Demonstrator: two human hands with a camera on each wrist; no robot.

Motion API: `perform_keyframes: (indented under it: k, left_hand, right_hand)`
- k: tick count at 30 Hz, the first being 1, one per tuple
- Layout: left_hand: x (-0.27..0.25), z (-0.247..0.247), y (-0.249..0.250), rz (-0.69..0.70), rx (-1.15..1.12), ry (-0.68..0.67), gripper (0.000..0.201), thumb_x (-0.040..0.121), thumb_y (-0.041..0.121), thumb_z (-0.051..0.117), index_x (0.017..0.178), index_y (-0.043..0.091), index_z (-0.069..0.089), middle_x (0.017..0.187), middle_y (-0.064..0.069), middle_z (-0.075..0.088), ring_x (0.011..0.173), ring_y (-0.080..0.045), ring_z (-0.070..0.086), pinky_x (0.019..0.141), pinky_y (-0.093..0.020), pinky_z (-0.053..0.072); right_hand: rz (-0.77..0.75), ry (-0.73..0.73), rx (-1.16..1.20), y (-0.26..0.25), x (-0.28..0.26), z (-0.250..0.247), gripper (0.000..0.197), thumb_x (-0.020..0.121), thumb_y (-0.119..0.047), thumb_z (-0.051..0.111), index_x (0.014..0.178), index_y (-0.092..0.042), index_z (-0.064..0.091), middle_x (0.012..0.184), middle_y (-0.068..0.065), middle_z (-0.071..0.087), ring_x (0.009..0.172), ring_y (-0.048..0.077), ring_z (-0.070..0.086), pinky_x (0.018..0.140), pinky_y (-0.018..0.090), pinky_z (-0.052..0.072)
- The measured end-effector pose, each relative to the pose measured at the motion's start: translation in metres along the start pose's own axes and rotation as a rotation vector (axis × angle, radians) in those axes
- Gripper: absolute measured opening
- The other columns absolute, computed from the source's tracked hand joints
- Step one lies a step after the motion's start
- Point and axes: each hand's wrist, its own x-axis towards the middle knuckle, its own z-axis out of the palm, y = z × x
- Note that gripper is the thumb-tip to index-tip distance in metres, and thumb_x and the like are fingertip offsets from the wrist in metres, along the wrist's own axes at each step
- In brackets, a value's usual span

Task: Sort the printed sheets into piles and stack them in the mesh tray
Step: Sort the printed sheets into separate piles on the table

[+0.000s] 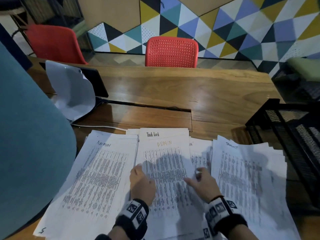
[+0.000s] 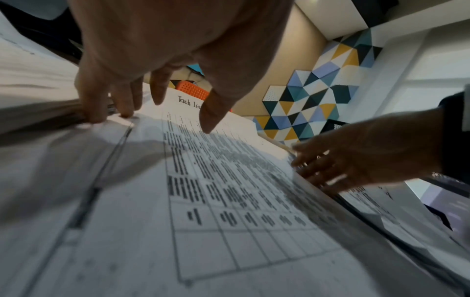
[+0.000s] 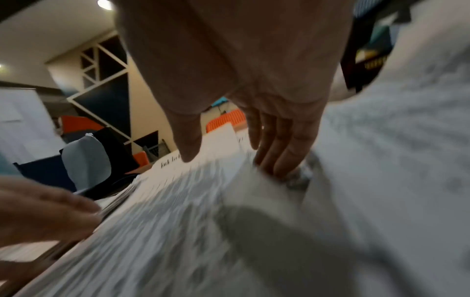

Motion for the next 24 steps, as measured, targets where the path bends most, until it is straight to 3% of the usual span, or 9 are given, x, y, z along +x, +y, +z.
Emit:
perform_keyframes:
  k: [2,4,6,10,15,19,20,22,24]
  left_hand:
    - [0.005,-0.005,-0.001,-0.01,-0.026,0.024,0.068,0.087,0.007,0.067,0.145,-0.002,0.032,0.14,-0.016,0.039,0.124,-0.025,0.047,0.104,-0.023,0.038]
    - [0.009,-0.011,-0.002,-0.054,-0.07,0.032,0.066,0.087,0.006,0.067,0.143,0.001,0.032,0.136,-0.013,0.039,0.122,-0.024,0.047,0.105,-0.028,0.044]
    - [0.013,-0.013,-0.004,-0.059,-0.086,0.051,0.061,0.086,0.005,0.066,0.139,0.003,0.036,0.133,-0.011,0.04,0.121,-0.026,0.048,0.105,-0.037,0.047]
    - [0.016,-0.013,-0.002,-0.056,-0.025,-0.021,0.048,0.089,0.01,0.066,0.132,0.003,0.046,0.127,-0.009,0.05,0.118,-0.025,0.052,0.101,-0.031,0.045]
    - [0.026,-0.012,-0.003,-0.091,-0.083,0.001,0.029,0.085,0.012,0.069,0.111,0.013,0.058,0.106,-0.003,0.06,0.098,-0.021,0.061,0.089,-0.04,0.055]
    - [0.031,-0.012,-0.006,-0.058,-0.066,0.005,0.023,0.083,0.017,0.071,0.103,0.021,0.06,0.098,0.003,0.063,0.092,-0.017,0.062,0.087,-0.042,0.056]
    - [0.032,-0.013,-0.007,-0.062,-0.075,-0.001,0.024,0.081,0.019,0.072,0.101,0.023,0.059,0.096,0.003,0.063,0.091,-0.018,0.063,0.085,-0.042,0.056]
    - [0.034,-0.015,-0.006,-0.077,-0.085,-0.02,0.028,0.079,0.023,0.075,0.1,0.024,0.057,0.096,0.002,0.065,0.089,-0.018,0.064,0.084,-0.041,0.057]
    - [0.035,-0.016,-0.005,-0.093,-0.077,-0.02,0.031,0.078,0.024,0.077,0.101,0.022,0.056,0.097,0.001,0.066,0.089,-0.02,0.066,0.083,-0.041,0.057]
  right_hand:
    - [0.065,0.002,0.041,-0.003,0.001,0.019,0.067,0.079,-0.037,0.076,0.13,-0.007,0.045,0.119,0.007,0.058,0.104,0.021,0.059,0.086,0.025,0.047]
    - [0.091,0.089,0.107,-0.002,-0.001,0.023,0.048,0.081,-0.025,0.075,0.119,-0.008,0.051,0.097,0.001,0.063,0.076,0.01,0.061,0.062,0.015,0.047]
    - [0.08,0.189,0.159,0.007,-0.002,0.022,0.025,0.084,-0.017,0.071,0.103,-0.01,0.056,0.082,0.0,0.064,0.064,0.007,0.06,0.047,0.013,0.044]
    - [0.011,0.266,0.243,0.032,-0.007,0.014,0.009,0.092,-0.021,0.062,0.088,-0.013,0.061,0.082,0.005,0.067,0.072,0.022,0.063,0.065,0.035,0.054]
    - [-0.057,0.207,0.439,0.057,-0.02,0.004,0.021,0.094,-0.023,0.057,0.078,-0.017,0.069,0.056,-0.008,0.057,0.057,0.014,0.048,0.057,0.024,0.038]
    - [-0.069,0.26,0.56,0.058,-0.026,-0.001,0.017,0.095,-0.014,0.054,0.088,-0.011,0.069,0.074,0.009,0.055,0.07,0.019,0.048,0.056,0.018,0.036]
    - [-0.064,0.271,0.584,0.059,-0.025,-0.001,0.017,0.096,-0.011,0.053,0.106,-0.011,0.067,0.084,0.01,0.06,0.078,0.021,0.052,0.063,0.017,0.04]
    - [-0.046,0.279,0.618,0.064,-0.02,-0.001,0.033,0.097,-0.009,0.05,0.13,-0.005,0.056,0.11,0.011,0.063,0.099,0.025,0.057,0.084,0.029,0.046]
    - [-0.024,0.3,0.672,0.07,-0.018,-0.002,0.029,0.097,-0.007,0.049,0.124,-0.005,0.061,0.116,0.01,0.063,0.106,0.025,0.057,0.093,0.037,0.045]
